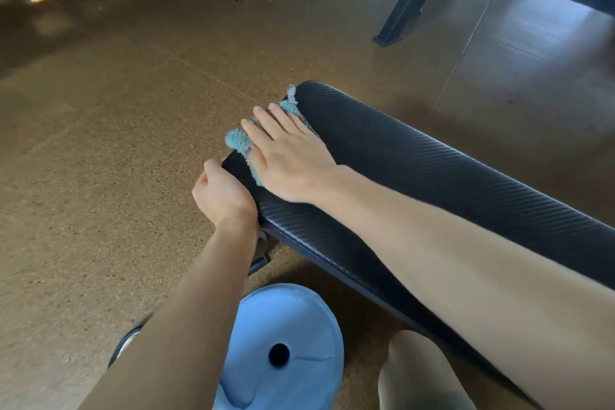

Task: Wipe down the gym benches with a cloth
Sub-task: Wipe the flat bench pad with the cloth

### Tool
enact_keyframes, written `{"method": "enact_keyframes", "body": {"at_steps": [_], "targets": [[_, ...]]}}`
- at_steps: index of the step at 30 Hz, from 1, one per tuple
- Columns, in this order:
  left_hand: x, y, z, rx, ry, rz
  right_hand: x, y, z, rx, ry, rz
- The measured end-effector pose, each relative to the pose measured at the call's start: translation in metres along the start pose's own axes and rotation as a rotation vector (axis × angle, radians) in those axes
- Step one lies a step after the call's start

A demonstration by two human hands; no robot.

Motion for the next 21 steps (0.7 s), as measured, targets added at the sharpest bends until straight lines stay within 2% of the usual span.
{"method": "enact_keyframes", "body": {"at_steps": [3,7,11,14,19,21], "targets": [[-0.001,0.001,-0.001,0.011,-0.014,-0.016,0.020,0.008,0.022,-0.002,0.024,-0.013],[-0.001,0.001,0.000,0.015,-0.003,-0.024,0.035,0.015,0.059,0.004,-0.088,0.063],[-0.003,0.000,0.002,0.007,0.020,-0.037,0.021,0.025,0.109,0.078,-0.333,0.055],[-0.005,0.000,0.003,-0.004,0.020,-0.046,-0.015,0.031,0.139,0.103,-0.497,-0.003],[-0.005,0.000,0.001,-0.014,0.015,-0.042,-0.111,0.022,0.157,0.061,-0.663,0.127],[-0.003,0.000,0.001,-0.016,0.008,-0.044,-0.141,0.014,0.148,0.028,-0.710,0.130]]}}
Point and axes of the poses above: each hand's wrist, its own x-axis towards the middle knuckle, its own y-axis out of the back of the hand, z = x × y, the point moved 3 cm from there along x, towards the middle knuckle, and after that the axes turned 4 degrees about -y, right-handed, at the moved point
